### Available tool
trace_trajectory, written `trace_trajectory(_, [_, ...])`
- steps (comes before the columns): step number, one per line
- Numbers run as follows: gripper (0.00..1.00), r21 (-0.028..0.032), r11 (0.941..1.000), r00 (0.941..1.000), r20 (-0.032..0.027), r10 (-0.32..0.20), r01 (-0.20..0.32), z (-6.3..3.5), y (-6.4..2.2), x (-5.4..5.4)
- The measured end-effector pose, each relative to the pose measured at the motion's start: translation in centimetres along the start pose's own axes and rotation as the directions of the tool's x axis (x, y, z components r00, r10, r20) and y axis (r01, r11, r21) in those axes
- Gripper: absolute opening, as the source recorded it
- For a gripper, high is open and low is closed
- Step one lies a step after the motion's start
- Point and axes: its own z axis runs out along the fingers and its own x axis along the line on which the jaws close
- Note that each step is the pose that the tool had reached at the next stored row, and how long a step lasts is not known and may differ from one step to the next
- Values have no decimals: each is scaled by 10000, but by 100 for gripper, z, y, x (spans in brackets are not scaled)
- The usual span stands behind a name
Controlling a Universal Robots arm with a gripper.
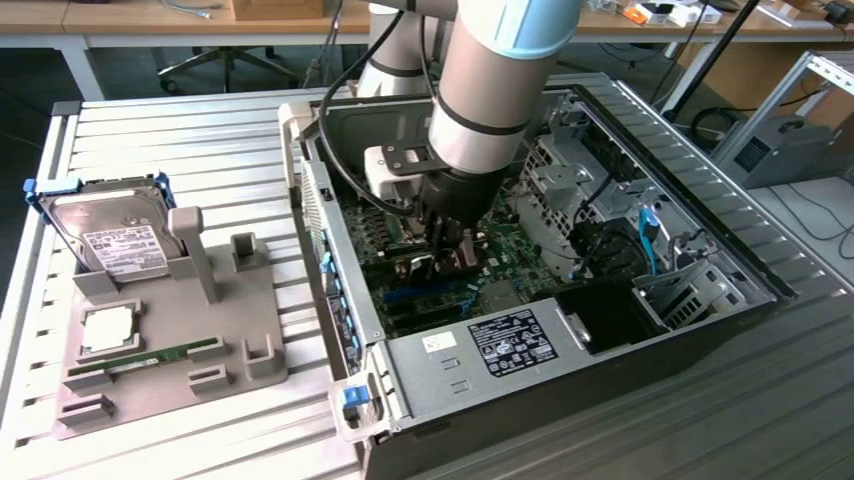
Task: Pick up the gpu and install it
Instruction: 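Insert the gpu into the slot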
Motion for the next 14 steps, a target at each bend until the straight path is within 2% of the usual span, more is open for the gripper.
trace_trajectory(14, [28,-11,10000,10000,-3,1,-1,64,-1,3])
